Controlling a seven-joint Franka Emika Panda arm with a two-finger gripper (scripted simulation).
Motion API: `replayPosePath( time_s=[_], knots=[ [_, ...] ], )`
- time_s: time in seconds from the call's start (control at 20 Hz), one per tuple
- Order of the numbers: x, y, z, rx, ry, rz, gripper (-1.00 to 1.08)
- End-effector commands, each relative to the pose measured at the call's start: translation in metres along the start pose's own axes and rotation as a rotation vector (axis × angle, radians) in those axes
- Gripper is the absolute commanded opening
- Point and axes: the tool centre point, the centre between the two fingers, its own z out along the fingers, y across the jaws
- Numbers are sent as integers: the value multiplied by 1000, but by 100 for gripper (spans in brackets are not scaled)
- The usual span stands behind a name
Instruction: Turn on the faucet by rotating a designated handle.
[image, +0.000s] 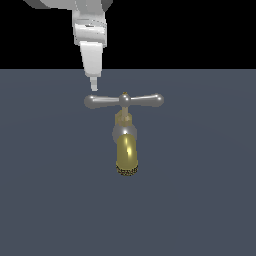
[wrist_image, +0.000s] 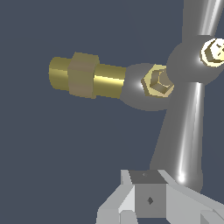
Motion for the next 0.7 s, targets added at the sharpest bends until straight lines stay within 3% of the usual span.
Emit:
replayPosePath(
  time_s=[0.0,0.65],
  knots=[
    [-2,-6,11,3,13,44,-100],
    [-7,-18,34,11,42,130,-100]
  ],
)
